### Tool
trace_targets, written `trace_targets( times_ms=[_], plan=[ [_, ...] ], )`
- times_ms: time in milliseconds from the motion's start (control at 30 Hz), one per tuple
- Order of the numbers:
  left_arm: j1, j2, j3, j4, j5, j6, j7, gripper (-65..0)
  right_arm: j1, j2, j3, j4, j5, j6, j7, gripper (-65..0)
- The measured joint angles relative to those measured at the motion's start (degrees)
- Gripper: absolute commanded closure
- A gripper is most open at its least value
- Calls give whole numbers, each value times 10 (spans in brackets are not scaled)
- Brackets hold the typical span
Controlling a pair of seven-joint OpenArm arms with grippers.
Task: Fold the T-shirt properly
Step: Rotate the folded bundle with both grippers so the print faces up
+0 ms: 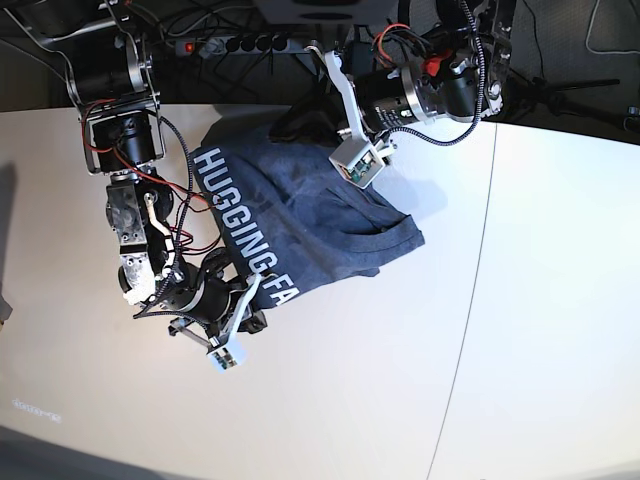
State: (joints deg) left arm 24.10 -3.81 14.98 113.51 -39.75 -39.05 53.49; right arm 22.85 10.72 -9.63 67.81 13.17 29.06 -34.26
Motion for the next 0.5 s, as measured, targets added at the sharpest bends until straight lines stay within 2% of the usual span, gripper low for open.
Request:
trace_targets(
  times_ms=[167,267,433,500],
  plan=[
    [-2,0,-1,-48,3,0,-6,0,-3,-11,0,-15,1,0,-2,0],
    [-15,0,-1,-84,33,0,-26,0,-3,-10,0,-15,5,0,-6,0],
    [-52,0,-1,-139,56,0,-38,0,-5,-10,0,-14,36,0,-77,0],
    [-67,-1,-5,-153,64,0,-38,0,-13,-1,0,-13,64,0,-78,0]
  ],
)
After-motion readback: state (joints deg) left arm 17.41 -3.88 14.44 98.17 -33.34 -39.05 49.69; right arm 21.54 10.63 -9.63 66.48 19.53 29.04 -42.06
